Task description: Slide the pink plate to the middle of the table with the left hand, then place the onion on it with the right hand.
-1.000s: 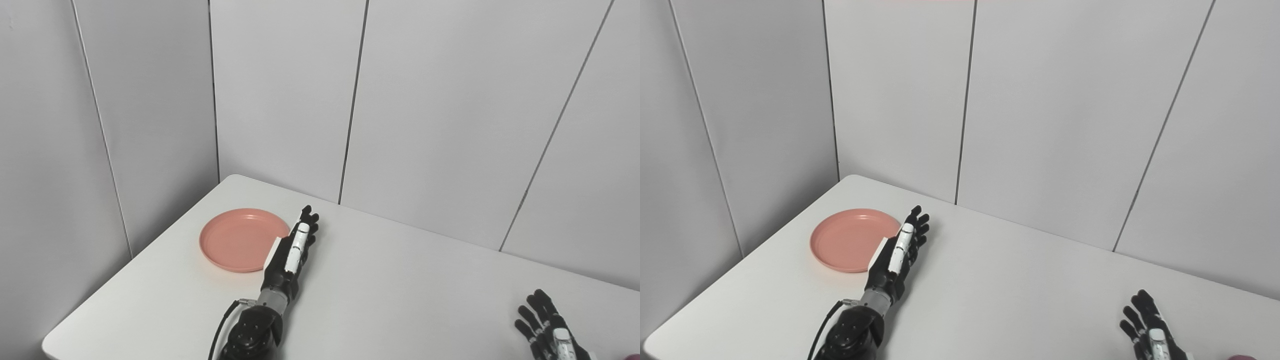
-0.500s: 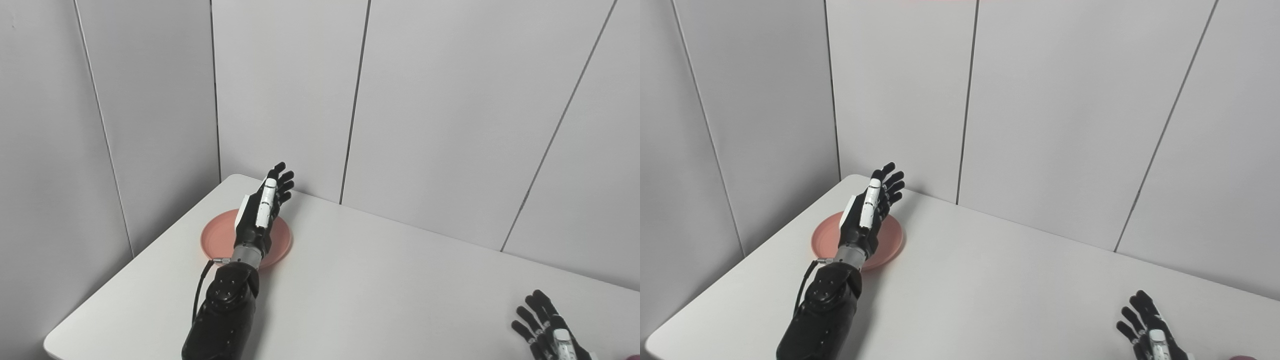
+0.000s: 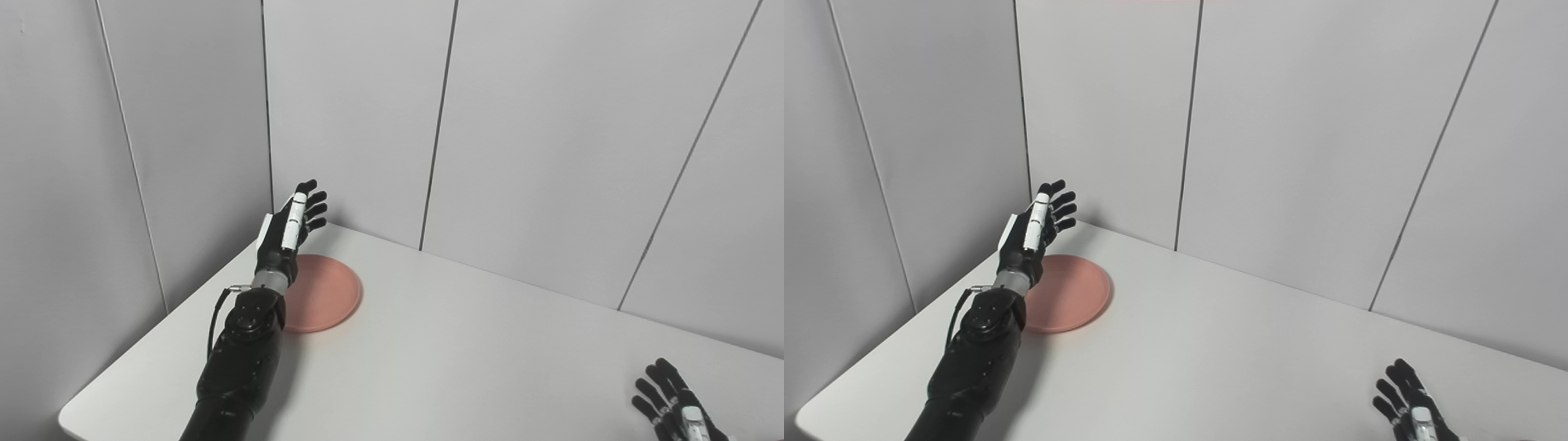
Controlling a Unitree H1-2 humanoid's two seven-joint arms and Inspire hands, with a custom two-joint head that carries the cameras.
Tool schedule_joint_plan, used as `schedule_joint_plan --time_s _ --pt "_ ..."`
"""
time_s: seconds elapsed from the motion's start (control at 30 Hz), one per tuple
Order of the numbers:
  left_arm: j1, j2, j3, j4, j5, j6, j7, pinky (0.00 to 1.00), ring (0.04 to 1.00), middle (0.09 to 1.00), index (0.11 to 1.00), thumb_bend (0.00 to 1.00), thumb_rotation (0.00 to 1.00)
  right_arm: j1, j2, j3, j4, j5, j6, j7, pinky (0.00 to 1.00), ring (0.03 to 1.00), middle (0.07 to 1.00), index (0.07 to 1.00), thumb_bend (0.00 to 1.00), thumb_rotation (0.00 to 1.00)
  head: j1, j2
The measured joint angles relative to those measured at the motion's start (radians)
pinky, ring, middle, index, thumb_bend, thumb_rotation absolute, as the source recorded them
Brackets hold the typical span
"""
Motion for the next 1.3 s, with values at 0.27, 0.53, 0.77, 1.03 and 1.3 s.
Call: schedule_joint_plan --time_s 0.27,0.53,0.77,1.03,1.3 --pt "-0.022 0.041 -0.001 0.098 0.005 -0.018 -0.005 0.82 0.862 0.857 0.873 0.56 1.0 0.0 0.001 0.0 0.0 0.002 0.0 -0.002 0.87 0.882 0.896 0.898 0.59 0.83 0.006 -0.003" --pt "-0.024 0.134 0.014 0.189 0.0 -0.068 -0.028 0.84 0.863 0.852 0.863 0.63 1.0 0.003 -0.001 -0.004 -0.001 0.002 0.0 -0.008 0.88 0.882 0.897 0.896 0.6 0.83 0.006 -0.003" --pt "-0.032 0.14 0.011 0.262 0.001 -0.106 -0.039 0.84 0.858 0.846 0.855 0.6 1.0 0.002 -0.001 -0.003 -0.002 0.004 0.0 -0.007 0.88 0.885 0.899 0.9 0.59 0.83 0.014 -0.005" --pt "-0.034 0.177 0.012 0.294 0.0 -0.13 -0.068 0.83 0.857 0.845 0.843 0.56 1.0 0.002 -0.001 -0.004 0.0 0.005 0.0 -0.007 0.88 0.894 0.904 0.904 0.61 0.83 0.02 0.0" --pt "-0.038 0.19 0.007 0.33 0.0 -0.134 -0.077 0.86 0.866 0.856 0.861 0.54 1.0 0.002 -0.002 -0.003 -0.002 0.005 0.0 -0.007 0.88 0.895 0.904 0.906 0.62 0.83 0.028 0.008"
